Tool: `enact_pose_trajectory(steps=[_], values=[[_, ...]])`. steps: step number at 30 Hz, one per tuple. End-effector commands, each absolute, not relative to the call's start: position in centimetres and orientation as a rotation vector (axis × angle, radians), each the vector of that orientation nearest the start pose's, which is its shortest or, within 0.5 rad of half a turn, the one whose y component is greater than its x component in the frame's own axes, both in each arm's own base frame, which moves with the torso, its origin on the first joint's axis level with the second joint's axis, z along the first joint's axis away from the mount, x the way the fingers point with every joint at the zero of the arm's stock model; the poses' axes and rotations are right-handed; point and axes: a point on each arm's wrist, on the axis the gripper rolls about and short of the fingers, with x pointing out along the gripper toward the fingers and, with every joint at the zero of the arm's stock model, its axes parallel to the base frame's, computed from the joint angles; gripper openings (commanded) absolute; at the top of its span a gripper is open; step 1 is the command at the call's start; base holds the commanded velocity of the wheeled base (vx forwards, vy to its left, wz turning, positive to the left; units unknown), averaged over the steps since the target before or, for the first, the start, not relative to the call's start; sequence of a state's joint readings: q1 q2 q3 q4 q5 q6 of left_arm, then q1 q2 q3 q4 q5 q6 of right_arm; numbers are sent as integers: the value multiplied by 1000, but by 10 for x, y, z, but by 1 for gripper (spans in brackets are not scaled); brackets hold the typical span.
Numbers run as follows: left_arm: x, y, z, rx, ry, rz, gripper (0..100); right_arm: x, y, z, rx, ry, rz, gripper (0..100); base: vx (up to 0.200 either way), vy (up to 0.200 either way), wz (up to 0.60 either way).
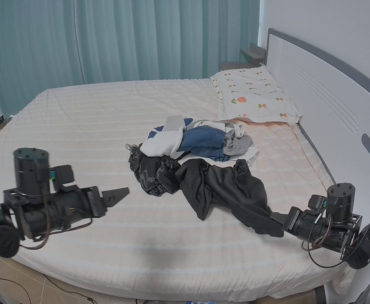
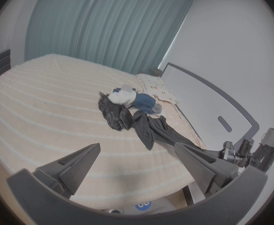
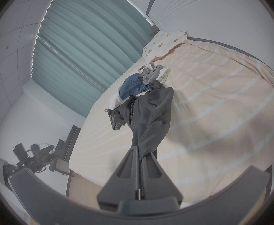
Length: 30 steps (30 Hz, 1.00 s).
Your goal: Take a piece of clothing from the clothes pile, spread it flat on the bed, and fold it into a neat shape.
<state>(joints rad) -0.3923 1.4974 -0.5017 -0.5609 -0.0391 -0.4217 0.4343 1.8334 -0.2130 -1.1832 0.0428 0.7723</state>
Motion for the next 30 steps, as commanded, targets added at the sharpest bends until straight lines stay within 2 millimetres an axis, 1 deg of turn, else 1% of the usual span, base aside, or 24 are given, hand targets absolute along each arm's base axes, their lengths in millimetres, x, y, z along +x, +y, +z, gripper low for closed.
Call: enact_pose_trajectory(steps=[1,2,6,11,12,13,14,16,19,24,30], values=[[301,-199,32,-375,795,-388,100,172,114,69,641,640,348,0,0,0,0],[313,-207,19,-375,807,-395,100,170,118,69,650,645,352,0,0,0,0],[329,-219,2,-386,829,-432,100,171,119,67,647,646,337,0,0,0,0],[346,-233,-11,-406,858,-463,100,172,119,68,651,643,339,0,0,0,0],[352,-239,-15,-420,861,-463,100,172,119,70,656,631,345,0,0,0,0],[353,-241,-16,-422,860,-464,100,172,119,71,657,628,346,0,0,0,0],[359,-245,-19,-442,864,-458,100,171,119,73,664,612,354,0,0,0,0],[365,-251,-20,-454,875,-455,100,171,119,73,670,596,359,0,0,0,0],[369,-259,-26,-446,908,-459,100,172,119,72,670,588,351,0,0,0,0],[378,-266,-37,-447,904,-462,100,173,120,72,670,587,352,0,0,0,0],[381,-272,-38,-449,890,-475,100,172,119,72,670,587,352,0,0,0,0]])
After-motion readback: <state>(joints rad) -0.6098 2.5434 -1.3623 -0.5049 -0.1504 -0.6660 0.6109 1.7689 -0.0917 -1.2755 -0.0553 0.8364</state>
